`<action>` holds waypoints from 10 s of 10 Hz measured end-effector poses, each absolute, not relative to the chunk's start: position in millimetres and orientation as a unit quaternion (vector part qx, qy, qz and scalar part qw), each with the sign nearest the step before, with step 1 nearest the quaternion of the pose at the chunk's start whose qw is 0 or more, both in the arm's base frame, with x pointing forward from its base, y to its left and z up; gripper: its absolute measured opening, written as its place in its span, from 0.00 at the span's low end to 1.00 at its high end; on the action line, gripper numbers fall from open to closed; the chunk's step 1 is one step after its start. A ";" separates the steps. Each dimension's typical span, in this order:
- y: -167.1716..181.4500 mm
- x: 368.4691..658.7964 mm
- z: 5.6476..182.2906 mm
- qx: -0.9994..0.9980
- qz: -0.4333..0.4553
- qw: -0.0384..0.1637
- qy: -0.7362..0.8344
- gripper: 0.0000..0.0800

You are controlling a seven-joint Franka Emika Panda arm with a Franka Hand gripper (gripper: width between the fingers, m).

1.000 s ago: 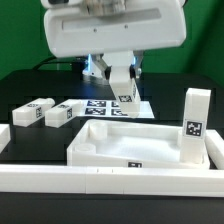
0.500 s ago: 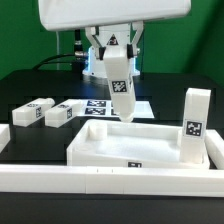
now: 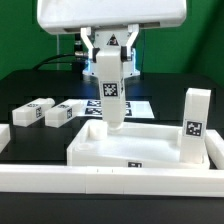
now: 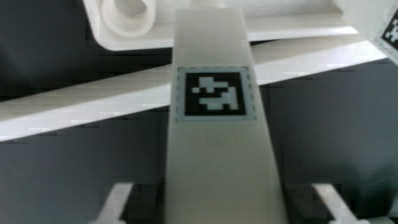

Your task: Assemble desk

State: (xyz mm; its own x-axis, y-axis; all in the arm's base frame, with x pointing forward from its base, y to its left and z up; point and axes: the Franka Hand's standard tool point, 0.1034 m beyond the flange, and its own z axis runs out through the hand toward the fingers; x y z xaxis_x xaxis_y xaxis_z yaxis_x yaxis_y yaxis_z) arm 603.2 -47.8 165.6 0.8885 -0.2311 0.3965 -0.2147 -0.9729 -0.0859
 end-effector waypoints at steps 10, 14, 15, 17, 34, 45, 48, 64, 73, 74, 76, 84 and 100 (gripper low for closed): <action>-74.3 599.3 148.8 -0.948 -0.301 -0.037 0.095 0.36; -71.9 599.0 147.6 -0.949 -0.300 -0.036 0.093 0.36; -70.3 598.3 145.1 -0.952 -0.289 -0.032 0.093 0.36; -70.7 596.3 143.4 -0.953 -0.287 -0.032 0.094 0.36; -72.6 581.6 126.8 -0.959 -0.266 -0.033 0.096 0.36; -72.8 585.4 126.1 -0.954 -0.283 -0.040 0.093 0.80; -74.9 587.5 139.2 -0.955 -0.280 -0.034 0.096 0.81; -68.6 596.9 119.2 -0.997 -0.028 0.029 0.071 0.81; -76.8 594.0 114.9 -0.998 -0.024 0.022 0.050 0.36; -76.9 594.0 114.9 -0.998 -0.024 0.022 0.051 0.36; -76.8 594.0 114.9 -0.998 -0.023 0.023 0.060 0.36; -71.0 595.3 113.6 -0.923 -0.014 0.056 0.379 0.36; -49.3 598.3 113.2 -0.940 -0.013 0.080 0.331 0.81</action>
Offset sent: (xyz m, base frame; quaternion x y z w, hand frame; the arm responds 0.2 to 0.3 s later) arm 0.0000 0.0000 0.0000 0.0000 0.0000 0.0000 1.0000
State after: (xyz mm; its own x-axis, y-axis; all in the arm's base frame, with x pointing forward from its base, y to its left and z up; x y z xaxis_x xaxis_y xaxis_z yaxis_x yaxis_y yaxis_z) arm 598.3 -49.3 113.2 0.7807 -0.6242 -0.0292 -0.6202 -0.7682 -0.1588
